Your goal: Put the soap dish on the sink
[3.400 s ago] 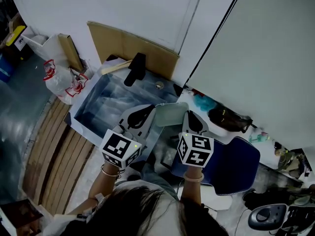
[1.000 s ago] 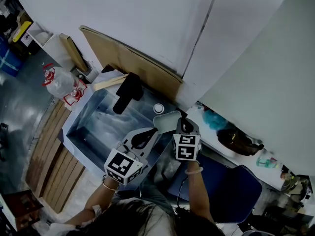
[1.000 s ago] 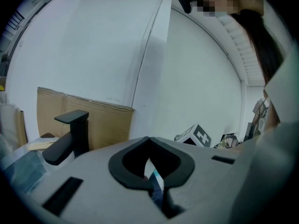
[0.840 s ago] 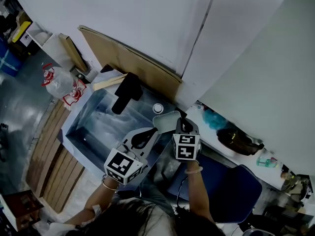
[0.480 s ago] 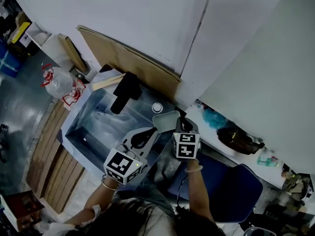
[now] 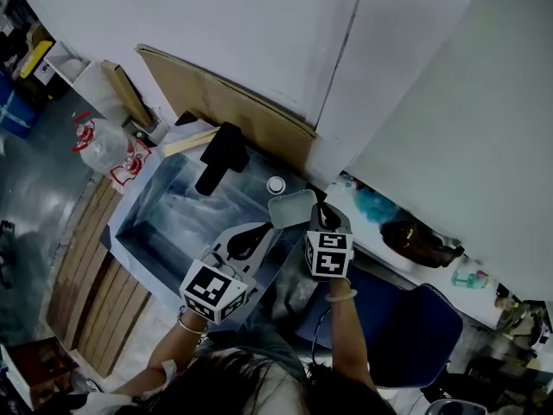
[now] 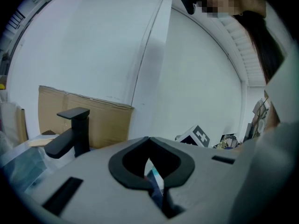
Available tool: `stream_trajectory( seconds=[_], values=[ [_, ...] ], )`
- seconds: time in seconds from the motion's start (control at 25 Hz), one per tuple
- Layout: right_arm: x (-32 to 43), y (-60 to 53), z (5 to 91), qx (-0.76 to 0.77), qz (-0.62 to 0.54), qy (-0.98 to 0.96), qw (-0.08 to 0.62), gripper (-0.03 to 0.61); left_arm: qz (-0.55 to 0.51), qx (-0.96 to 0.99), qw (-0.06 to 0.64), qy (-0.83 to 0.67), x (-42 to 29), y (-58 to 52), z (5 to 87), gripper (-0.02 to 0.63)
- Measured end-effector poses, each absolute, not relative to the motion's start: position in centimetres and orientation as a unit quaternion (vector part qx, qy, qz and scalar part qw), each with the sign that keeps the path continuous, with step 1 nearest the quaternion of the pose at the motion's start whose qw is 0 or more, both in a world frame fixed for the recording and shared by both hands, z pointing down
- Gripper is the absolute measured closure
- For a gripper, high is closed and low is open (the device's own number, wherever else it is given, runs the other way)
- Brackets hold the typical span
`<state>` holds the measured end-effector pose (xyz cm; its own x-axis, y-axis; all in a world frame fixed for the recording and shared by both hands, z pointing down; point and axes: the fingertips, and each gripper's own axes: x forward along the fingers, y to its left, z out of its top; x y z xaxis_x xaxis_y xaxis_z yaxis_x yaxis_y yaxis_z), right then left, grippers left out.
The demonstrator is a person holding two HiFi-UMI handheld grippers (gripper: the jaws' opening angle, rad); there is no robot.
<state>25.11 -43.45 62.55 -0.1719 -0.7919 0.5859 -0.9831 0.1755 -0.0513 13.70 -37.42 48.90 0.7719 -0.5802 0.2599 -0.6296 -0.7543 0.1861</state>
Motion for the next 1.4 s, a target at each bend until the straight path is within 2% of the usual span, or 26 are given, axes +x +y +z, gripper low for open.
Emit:
stream_trajectory(
  seconds=[1.4],
  values=[
    [18.7, -31.7, 49.8, 0.645, 0.137, -0.74, 0.135, 0.552, 0.03, 0.945, 0.065, -0.319, 7.3, -27.5, 40.8, 0.606]
  ],
)
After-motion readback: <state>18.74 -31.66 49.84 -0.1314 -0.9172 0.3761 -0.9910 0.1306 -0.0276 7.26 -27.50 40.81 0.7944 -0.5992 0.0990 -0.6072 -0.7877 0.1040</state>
